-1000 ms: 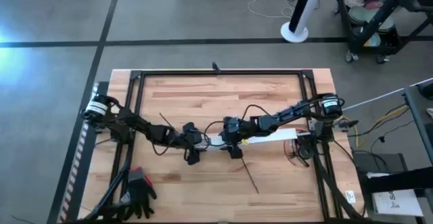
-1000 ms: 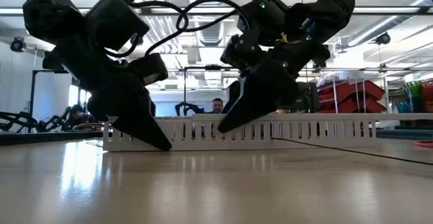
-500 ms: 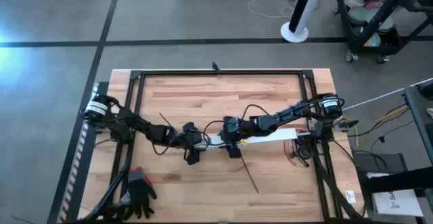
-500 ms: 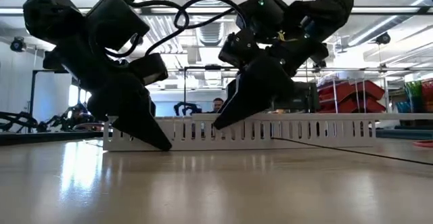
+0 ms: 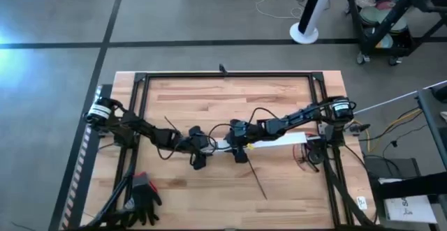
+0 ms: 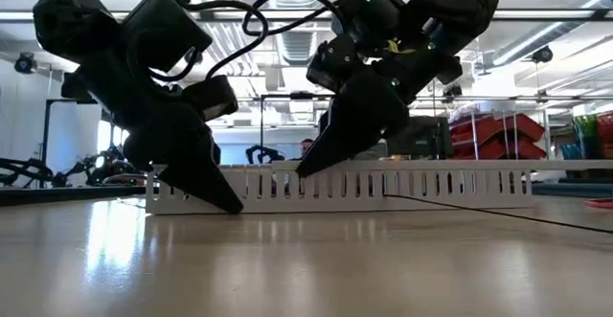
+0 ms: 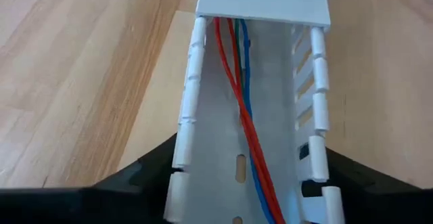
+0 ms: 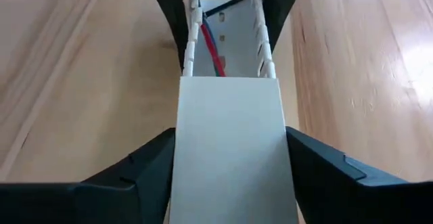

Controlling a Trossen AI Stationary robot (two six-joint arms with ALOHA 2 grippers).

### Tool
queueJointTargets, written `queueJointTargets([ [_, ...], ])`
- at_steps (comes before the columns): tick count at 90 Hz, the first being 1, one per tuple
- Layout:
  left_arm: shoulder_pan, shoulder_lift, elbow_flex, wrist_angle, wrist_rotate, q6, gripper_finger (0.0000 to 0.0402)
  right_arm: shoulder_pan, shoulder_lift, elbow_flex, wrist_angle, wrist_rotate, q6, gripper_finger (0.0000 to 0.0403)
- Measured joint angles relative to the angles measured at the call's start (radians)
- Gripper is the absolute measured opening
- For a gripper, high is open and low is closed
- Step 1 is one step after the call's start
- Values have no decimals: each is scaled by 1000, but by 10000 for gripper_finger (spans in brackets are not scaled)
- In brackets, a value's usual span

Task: Ziptie cables
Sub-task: Close the white cable duct

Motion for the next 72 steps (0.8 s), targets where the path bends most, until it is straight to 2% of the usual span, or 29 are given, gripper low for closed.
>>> queueJointTargets([
  [14,0,0,-2,9,2,2,220,1,2,4,-1,26,38,230],
  [34,-3,0,-2,27,5,0,229,0,-7,8,-32,47,54,230],
  [52,-8,0,-1,27,14,12,215,-3,-8,17,-51,70,85,230],
  [72,-10,0,-1,23,16,-14,225,-3,-9,18,-63,101,104,230],
])
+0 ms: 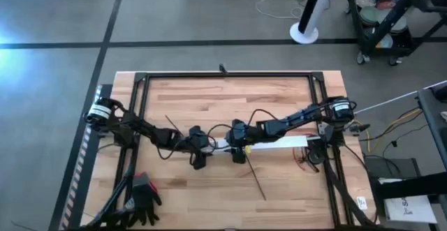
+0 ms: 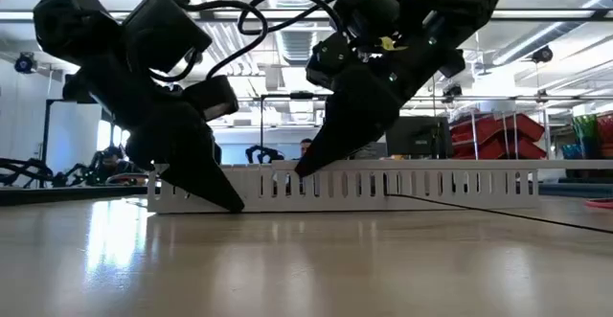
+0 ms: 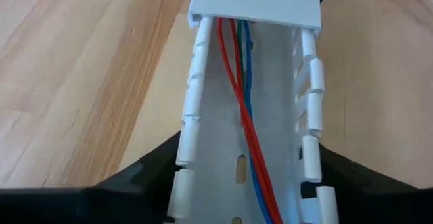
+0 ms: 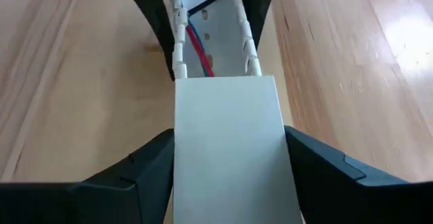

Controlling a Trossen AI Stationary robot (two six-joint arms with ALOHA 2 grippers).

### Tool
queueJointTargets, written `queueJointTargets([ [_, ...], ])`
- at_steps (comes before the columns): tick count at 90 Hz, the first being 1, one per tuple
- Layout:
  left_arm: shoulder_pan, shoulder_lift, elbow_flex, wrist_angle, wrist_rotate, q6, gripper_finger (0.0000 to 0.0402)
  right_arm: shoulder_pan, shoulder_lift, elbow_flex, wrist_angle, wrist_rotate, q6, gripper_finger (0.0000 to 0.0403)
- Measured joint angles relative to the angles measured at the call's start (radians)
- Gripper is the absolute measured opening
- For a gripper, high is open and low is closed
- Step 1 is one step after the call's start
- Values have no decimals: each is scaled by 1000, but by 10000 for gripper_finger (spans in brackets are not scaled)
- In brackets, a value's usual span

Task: Ziptie cables
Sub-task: Close the white cable duct

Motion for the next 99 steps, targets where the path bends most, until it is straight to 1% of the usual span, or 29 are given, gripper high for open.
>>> queueJointTargets([
  [4,0,0,0,0,0,-1,224,0,0,0,-1,-3,-5,230],
  [17,2,0,-2,14,0,15,218,-5,8,-1,29,-61,-31,230],
  [28,11,2,-5,44,4,34,223,-6,27,7,52,-90,-40,229],
  [41,13,2,-6,58,7,52,224,-6,53,33,62,-85,-26,231],
  [61,14,2,-8,74,10,87,218,-4,82,94,13,-100,-27,228],
  [71,14,2,-8,79,-6,103,223,-1,83,104,-5,-79,-7,230],
  [86,14,2,-12,88,-12,107,216,1,72,99,-32,-156,-95,230],
  [99,14,1,-27,100,-12,101,218,6,71,100,-56,-183,-135,225],
])
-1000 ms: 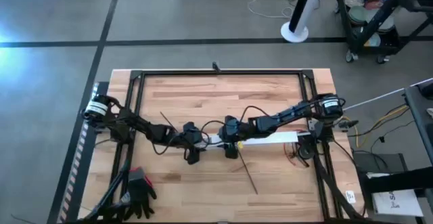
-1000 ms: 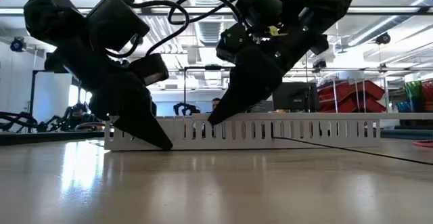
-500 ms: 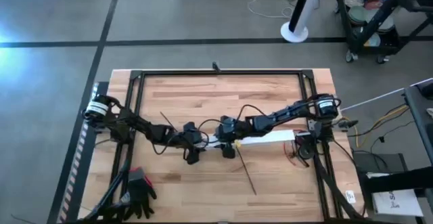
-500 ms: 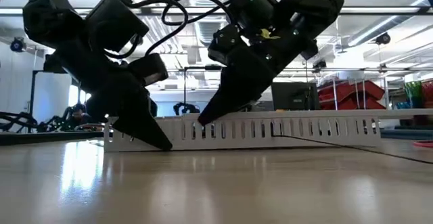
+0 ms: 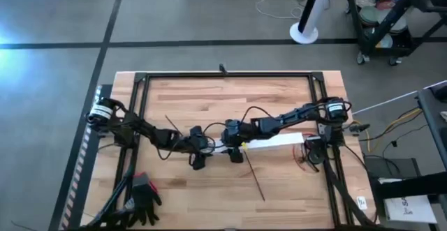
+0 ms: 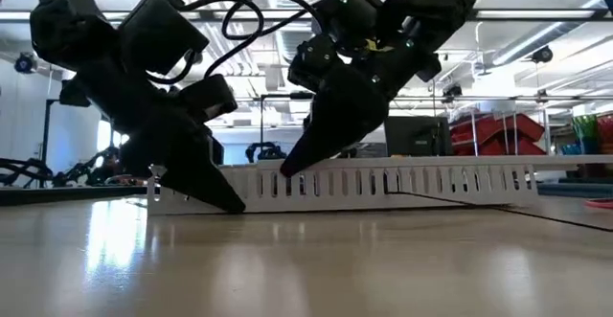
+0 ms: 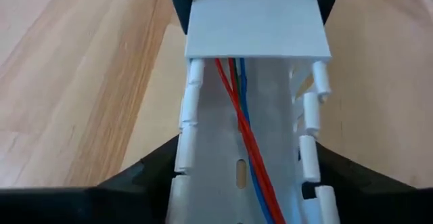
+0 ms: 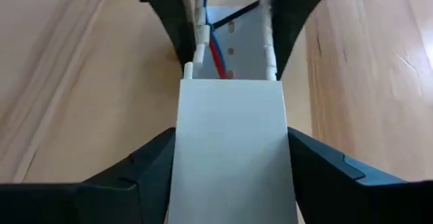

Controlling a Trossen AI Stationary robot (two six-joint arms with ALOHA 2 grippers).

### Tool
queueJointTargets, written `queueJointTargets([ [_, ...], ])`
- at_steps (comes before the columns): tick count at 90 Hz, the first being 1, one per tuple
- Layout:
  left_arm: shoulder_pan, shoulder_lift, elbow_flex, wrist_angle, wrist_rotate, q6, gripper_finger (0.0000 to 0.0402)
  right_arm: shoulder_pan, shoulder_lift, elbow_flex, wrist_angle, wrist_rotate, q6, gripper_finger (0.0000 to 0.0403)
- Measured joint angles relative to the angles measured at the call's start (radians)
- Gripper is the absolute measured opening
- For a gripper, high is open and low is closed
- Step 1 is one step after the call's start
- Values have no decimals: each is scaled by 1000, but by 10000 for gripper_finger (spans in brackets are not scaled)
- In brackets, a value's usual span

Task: Ziptie cables
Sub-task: Close the white cable duct

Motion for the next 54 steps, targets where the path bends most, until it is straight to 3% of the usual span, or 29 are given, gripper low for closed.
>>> queueJointTargets([
  [29,1,0,-10,4,5,-15,213,1,0,11,-51,-30,-63,233],
  [54,1,0,24,7,3,3,217,5,0,2,-1,32,51,234],
])
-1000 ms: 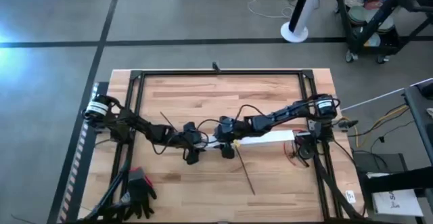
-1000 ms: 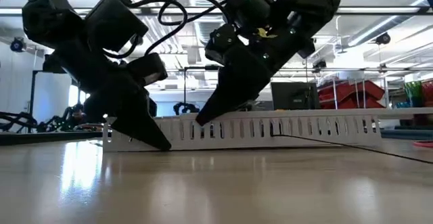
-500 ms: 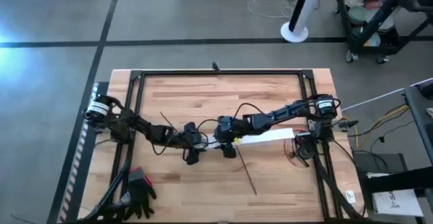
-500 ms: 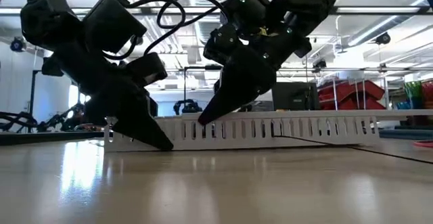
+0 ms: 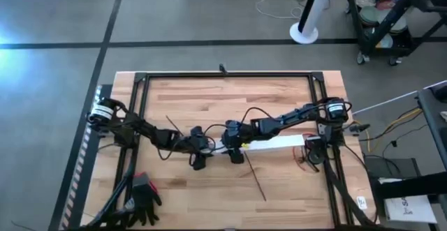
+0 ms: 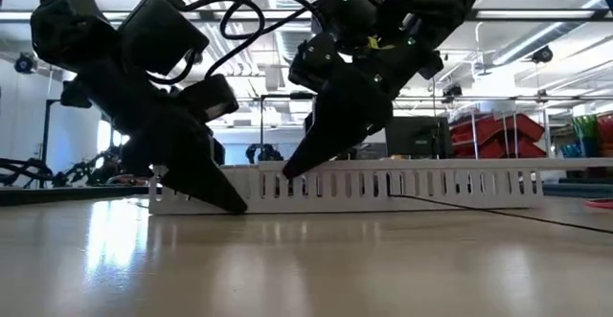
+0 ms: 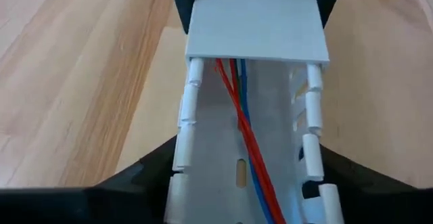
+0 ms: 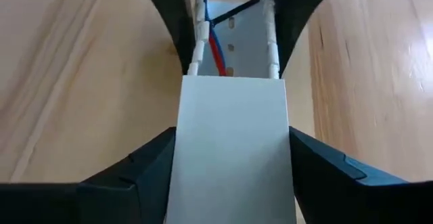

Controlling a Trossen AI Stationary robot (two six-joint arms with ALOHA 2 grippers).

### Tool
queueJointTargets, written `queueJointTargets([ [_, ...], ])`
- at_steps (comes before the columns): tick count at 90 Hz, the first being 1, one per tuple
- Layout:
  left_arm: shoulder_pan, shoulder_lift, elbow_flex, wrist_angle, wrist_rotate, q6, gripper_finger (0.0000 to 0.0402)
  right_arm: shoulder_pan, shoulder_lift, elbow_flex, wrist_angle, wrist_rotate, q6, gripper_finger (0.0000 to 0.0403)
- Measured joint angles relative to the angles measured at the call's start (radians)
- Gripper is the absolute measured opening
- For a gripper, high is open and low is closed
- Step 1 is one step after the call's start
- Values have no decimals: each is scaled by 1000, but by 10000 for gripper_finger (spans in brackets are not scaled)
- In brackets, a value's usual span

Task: Ziptie cables
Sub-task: Close the white cable duct

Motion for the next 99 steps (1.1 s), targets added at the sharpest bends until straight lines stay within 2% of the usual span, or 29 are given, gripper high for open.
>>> queueJointTargets([
  [63,9,6,40,112,-15,85,216,4,23,40,92,46,5,229],
  [77,9,5,89,12,-4,113,219,4,67,63,92,50,5,231],
  [88,9,-9,133,-132,28,110,245,4,74,60,105,55,7,226],
  [99,1,-49,141,-198,49,81,272,3,74,55,109,61,7,229],
])
